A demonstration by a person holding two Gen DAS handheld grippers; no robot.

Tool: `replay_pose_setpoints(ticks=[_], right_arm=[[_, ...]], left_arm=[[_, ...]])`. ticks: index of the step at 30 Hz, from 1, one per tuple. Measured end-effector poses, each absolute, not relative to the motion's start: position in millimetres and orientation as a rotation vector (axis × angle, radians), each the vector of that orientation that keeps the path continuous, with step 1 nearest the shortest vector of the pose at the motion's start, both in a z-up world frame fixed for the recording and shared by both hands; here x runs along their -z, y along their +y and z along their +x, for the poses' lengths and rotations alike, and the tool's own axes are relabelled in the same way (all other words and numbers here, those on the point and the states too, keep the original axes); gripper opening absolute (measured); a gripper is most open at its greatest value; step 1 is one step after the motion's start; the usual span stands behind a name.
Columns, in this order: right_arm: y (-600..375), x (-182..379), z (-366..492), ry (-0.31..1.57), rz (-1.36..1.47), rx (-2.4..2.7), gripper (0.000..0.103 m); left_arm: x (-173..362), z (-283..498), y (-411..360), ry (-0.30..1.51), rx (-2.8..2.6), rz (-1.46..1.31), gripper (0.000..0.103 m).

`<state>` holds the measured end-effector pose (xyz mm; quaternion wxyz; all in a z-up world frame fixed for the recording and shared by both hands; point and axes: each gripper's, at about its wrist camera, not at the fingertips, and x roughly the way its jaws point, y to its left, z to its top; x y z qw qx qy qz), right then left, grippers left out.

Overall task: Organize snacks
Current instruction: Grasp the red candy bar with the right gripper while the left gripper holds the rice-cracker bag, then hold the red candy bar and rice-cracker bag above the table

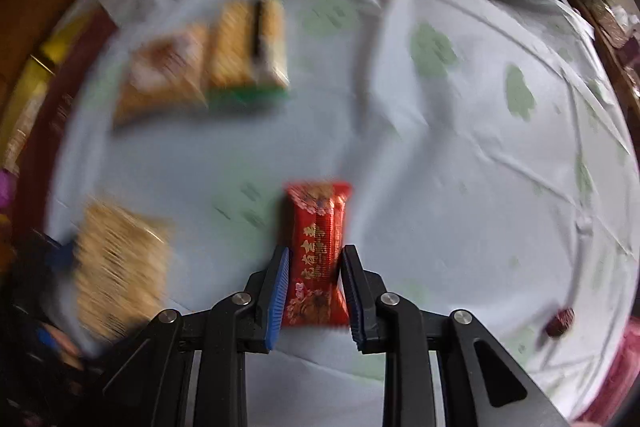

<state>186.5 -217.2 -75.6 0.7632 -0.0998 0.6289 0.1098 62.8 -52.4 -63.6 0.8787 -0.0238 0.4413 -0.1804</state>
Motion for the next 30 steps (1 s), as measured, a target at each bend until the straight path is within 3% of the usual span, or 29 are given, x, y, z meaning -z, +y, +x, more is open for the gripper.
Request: replay_pose_setpoints(ticks=[5,30], right_arm=[[-246,81,179,1.295,-0.022,-0.271,0.026],[-200,83,155,1.248,-0.235,-0.271,0.027]], left_arm=[[64,63,-54,0.925,0.371,-0.034,0.08],[69,69,-68,0.916,0.322,0.013,0.081]])
